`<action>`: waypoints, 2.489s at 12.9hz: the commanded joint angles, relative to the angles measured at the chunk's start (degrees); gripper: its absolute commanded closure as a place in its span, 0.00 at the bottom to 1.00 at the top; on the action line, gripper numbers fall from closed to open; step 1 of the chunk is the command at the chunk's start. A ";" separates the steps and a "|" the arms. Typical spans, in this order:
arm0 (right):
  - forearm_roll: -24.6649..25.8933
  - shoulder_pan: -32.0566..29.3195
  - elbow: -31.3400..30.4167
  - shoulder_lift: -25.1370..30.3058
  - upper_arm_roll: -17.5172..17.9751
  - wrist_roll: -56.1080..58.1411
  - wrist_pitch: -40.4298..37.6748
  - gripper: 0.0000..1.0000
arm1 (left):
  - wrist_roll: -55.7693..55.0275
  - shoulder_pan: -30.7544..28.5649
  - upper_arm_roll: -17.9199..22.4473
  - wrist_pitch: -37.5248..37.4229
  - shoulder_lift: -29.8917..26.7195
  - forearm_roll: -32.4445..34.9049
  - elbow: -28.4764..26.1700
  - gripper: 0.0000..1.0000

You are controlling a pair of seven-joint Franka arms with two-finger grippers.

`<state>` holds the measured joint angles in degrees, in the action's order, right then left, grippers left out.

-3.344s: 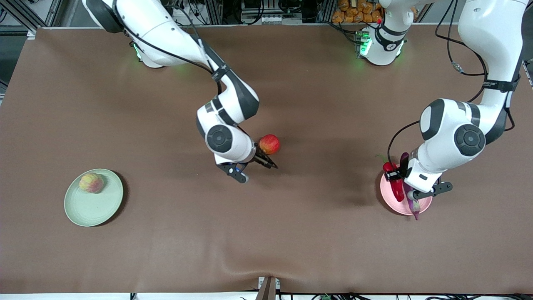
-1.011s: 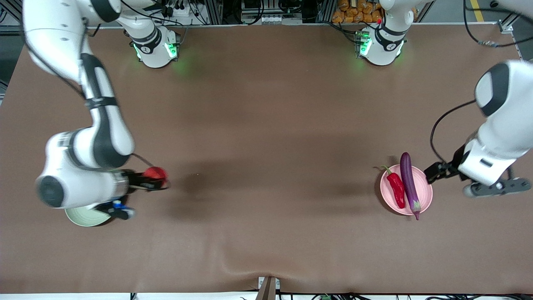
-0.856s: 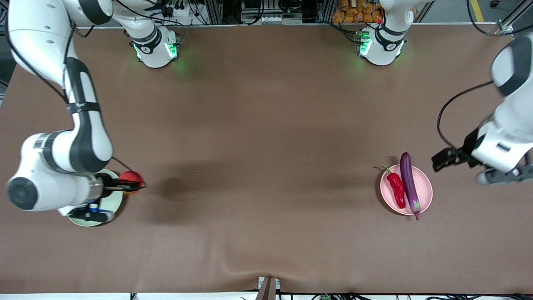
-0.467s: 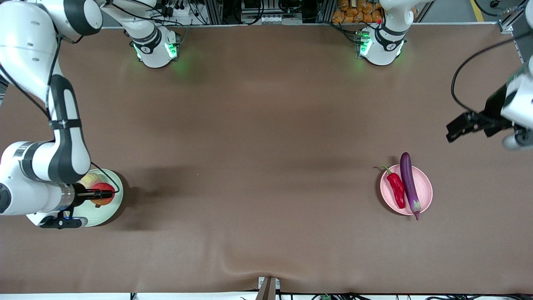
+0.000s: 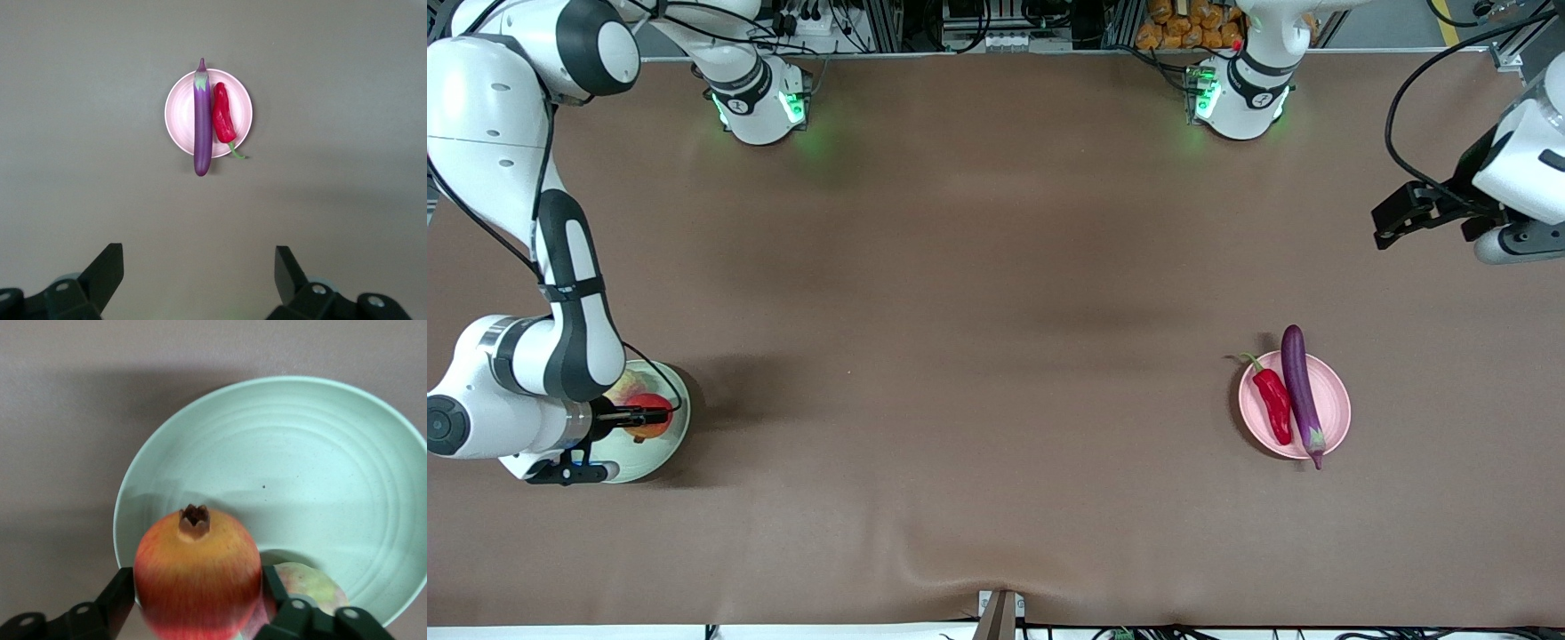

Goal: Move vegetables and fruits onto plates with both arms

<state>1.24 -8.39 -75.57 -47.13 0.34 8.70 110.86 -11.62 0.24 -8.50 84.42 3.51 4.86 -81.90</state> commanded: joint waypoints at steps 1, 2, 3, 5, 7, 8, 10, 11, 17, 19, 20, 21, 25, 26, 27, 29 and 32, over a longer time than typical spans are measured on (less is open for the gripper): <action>0.52 -0.84 -1.07 1.08 1.24 0.53 0.23 0.00 | 1.24 6.25 6.99 -1.46 -3.15 -1.17 -2.64 0.00; 0.43 -0.75 -0.72 1.25 1.24 0.35 0.23 0.00 | 1.07 6.44 7.09 -1.11 -3.86 -1.17 -3.17 0.00; 0.17 -0.92 -0.46 1.52 1.41 0.52 -0.03 0.00 | 0.98 5.92 6.48 -1.19 -4.21 -1.17 -3.09 0.00; -0.10 -1.10 0.15 3.09 3.25 0.44 -2.82 0.00 | 1.33 1.98 4.12 -1.19 -4.21 -2.74 -3.53 0.00; -0.97 -0.58 5.05 3.63 4.23 0.53 -9.92 0.00 | 1.86 1.34 4.19 -1.19 -4.48 -4.07 -4.93 0.00; -0.72 0.56 8.99 3.63 4.05 0.35 -15.36 0.00 | 1.86 1.25 4.19 -1.19 -4.57 -4.07 -5.37 0.00; -0.71 1.80 14.29 4.41 3.87 0.00 -22.50 0.00 | 1.95 0.21 3.76 -0.76 -5.27 -4.07 -6.34 0.00; -0.80 1.89 14.22 7.81 3.96 -0.18 -23.92 0.00 | 1.86 0.20 3.67 -0.58 -5.44 -4.07 -6.34 0.00; -2.73 2.94 6.80 23.62 3.79 -12.47 -31.59 0.00 | 1.95 0.37 3.67 0.04 -3.52 -3.89 -4.59 0.00; -2.65 2.33 -5.85 34.16 3.52 -12.31 -26.51 0.00 | 1.95 0.11 3.75 -0.05 -3.42 -3.89 -4.67 0.00; -2.21 2.15 -9.30 37.87 3.35 -12.31 -25.01 0.00 | 1.86 0.20 3.67 0.04 -3.42 -3.81 -4.58 0.00; -2.03 1.54 -10.47 40.43 3.35 -12.31 -24.99 0.00 | 1.60 0.46 3.67 0.04 -3.42 -3.81 -4.58 0.00; -2.73 2.06 -10.65 46.51 3.87 -11.23 -27.01 0.00 | 1.86 0.29 3.67 -0.05 -3.51 -3.72 -4.58 0.00; -2.65 2.76 -10.48 46.34 3.79 -13.51 -26.32 0.00 | 2.03 0.20 3.67 -0.05 -3.42 -3.72 -4.67 0.00; -2.73 2.77 -10.56 46.17 3.79 -13.97 -25.79 0.00 | 2.12 0.11 3.67 -0.05 -3.51 -3.63 -4.58 0.00; -2.82 4.51 -10.57 46.25 3.87 -15.20 -26.57 0.00 | 1.86 0.11 3.75 -0.14 -3.51 -3.63 -4.32 0.00; -2.73 5.94 -8.82 45.38 3.53 -15.39 -26.48 0.00 | 1.95 0.11 3.75 -0.40 -3.60 -3.28 -4.23 0.00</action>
<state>-1.07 -2.49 -85.03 -1.84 4.32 -6.22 84.14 -10.86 1.08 -4.35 84.07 0.37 1.86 -86.40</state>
